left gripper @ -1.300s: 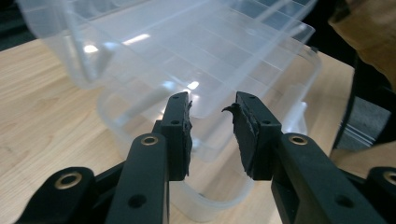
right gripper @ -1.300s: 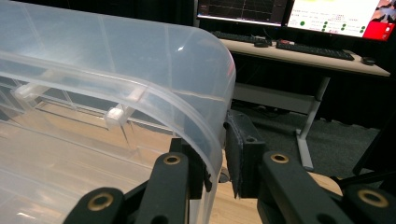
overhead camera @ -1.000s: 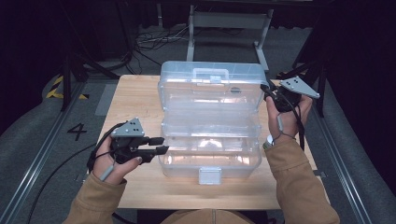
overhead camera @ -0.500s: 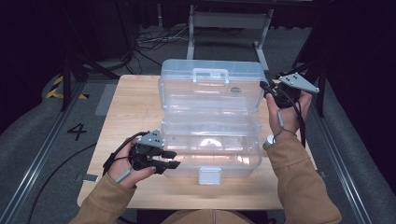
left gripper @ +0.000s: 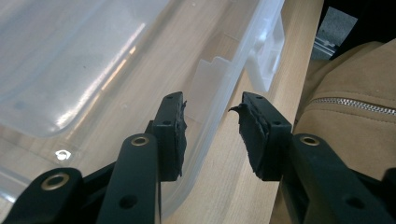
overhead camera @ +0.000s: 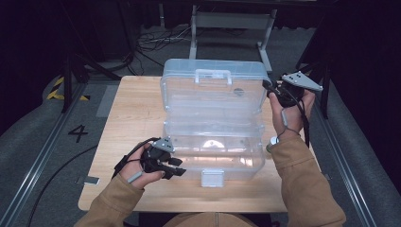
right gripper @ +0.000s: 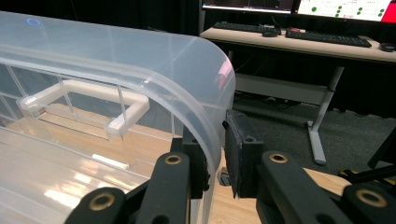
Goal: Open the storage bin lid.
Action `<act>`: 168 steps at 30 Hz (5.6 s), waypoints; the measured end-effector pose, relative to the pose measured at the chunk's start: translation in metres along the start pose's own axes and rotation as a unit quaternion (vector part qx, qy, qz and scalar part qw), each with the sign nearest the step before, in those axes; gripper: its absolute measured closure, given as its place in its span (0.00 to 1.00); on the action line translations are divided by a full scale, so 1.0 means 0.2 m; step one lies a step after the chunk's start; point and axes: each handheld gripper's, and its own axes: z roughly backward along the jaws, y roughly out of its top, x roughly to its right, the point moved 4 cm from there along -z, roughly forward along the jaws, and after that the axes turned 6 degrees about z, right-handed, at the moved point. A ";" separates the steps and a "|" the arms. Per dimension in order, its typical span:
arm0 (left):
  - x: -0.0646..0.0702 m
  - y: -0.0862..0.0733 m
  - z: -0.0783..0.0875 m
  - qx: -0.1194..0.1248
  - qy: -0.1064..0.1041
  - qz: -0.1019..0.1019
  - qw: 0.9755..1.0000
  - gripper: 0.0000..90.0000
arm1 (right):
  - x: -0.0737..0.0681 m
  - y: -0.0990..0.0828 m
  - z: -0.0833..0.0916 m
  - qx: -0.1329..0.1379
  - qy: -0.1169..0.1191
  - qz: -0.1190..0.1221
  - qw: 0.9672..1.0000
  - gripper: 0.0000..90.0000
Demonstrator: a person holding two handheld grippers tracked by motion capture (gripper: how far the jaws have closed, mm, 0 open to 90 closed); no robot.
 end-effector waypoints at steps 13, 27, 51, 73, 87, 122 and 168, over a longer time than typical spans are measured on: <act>-0.01 -0.02 -0.08 -0.018 0.004 0.002 1.000 0.80 | 0.02 0.01 -0.04 -0.009 0.001 0.002 1.000 0.89; -0.01 -0.04 -0.10 -0.014 0.019 0.002 1.000 0.79 | 0.05 0.03 -0.09 -0.022 0.008 0.003 1.000 0.92; -0.01 -0.04 -0.11 -0.027 0.030 0.005 0.999 0.80 | 0.09 0.02 -0.23 -0.036 0.005 -0.019 0.999 0.94; 0.00 -0.03 -0.11 -0.030 0.032 0.016 0.999 0.79 | 0.16 -0.01 -0.42 -0.062 0.026 -0.047 0.997 0.94; -0.01 -0.03 -0.11 -0.031 0.031 0.018 0.999 0.79 | 0.19 -0.06 -0.50 -0.072 0.039 -0.070 0.994 0.94; -0.01 -0.03 -0.11 -0.033 0.030 0.015 0.999 0.79 | 0.25 -0.22 -0.68 -0.105 0.067 -0.135 0.983 0.94; -0.01 -0.03 -0.11 -0.033 0.029 0.016 0.999 0.79 | 0.28 -0.34 -0.77 -0.136 0.071 -0.146 0.977 0.78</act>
